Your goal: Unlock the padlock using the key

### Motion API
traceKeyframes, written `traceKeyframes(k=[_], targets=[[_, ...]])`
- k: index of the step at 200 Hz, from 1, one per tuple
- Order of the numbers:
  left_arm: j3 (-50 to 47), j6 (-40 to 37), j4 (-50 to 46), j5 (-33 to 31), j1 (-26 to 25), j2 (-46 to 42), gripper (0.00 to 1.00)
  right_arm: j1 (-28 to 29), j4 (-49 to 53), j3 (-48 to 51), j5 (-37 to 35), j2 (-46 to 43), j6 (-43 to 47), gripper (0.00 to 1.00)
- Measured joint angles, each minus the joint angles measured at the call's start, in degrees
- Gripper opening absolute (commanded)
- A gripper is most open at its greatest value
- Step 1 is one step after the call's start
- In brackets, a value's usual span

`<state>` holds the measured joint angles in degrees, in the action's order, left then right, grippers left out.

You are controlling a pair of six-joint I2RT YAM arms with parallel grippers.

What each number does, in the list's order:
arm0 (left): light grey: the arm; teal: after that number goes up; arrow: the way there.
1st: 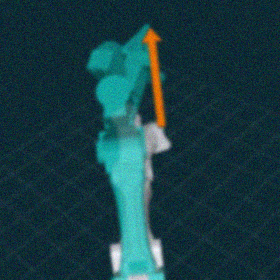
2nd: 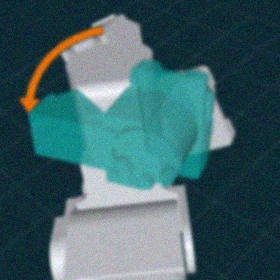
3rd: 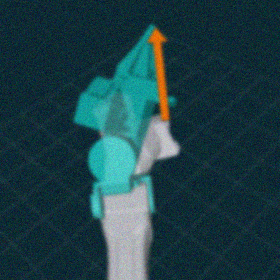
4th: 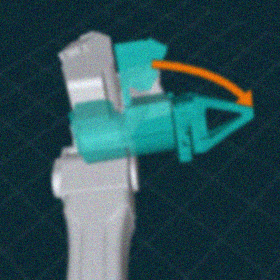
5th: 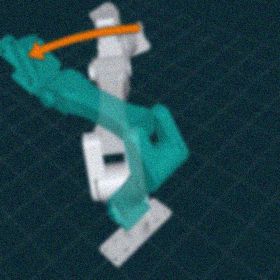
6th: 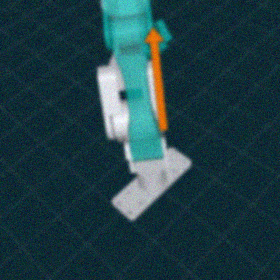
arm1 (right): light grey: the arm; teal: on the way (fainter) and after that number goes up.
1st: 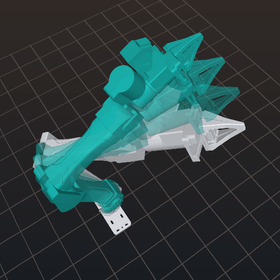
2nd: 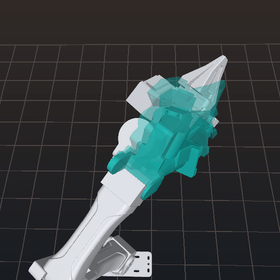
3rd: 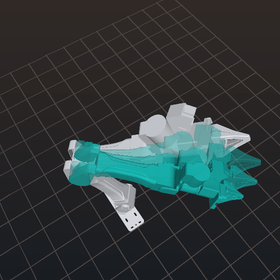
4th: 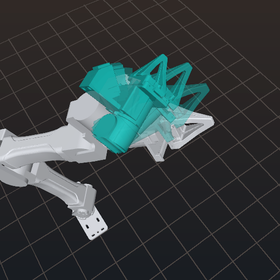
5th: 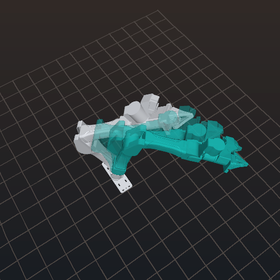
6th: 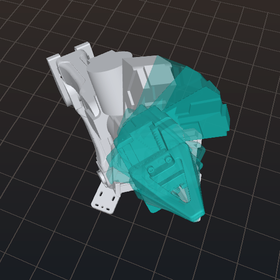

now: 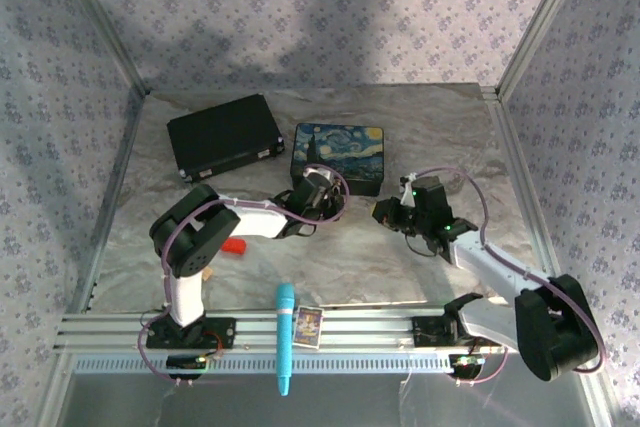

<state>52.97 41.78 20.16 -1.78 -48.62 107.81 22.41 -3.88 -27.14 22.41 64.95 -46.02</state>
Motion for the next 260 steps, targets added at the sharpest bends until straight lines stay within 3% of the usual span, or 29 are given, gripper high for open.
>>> traceKeyframes(k=[44,122,179,260], targets=[[0.24,5.09,0.04,-0.13,-0.22,0.00,0.16,-0.02,-7.72,2.60,4.50,6.36,-5.92,0.00],[-2.25,21.99,7.37,1.99,-0.24,-0.02,0.16,-0.98,-27.71,6.32,13.68,19.43,-16.65,0.00],[-2.21,27.61,7.54,2.62,-0.07,-0.44,0.16,-4.07,-40.46,7.02,17.53,28.70,-20.57,0.00],[-2.05,31.91,9.38,4.28,0.31,-0.44,0.16,-5.90,-47.36,7.02,20.48,32.98,-21.77,0.00]])
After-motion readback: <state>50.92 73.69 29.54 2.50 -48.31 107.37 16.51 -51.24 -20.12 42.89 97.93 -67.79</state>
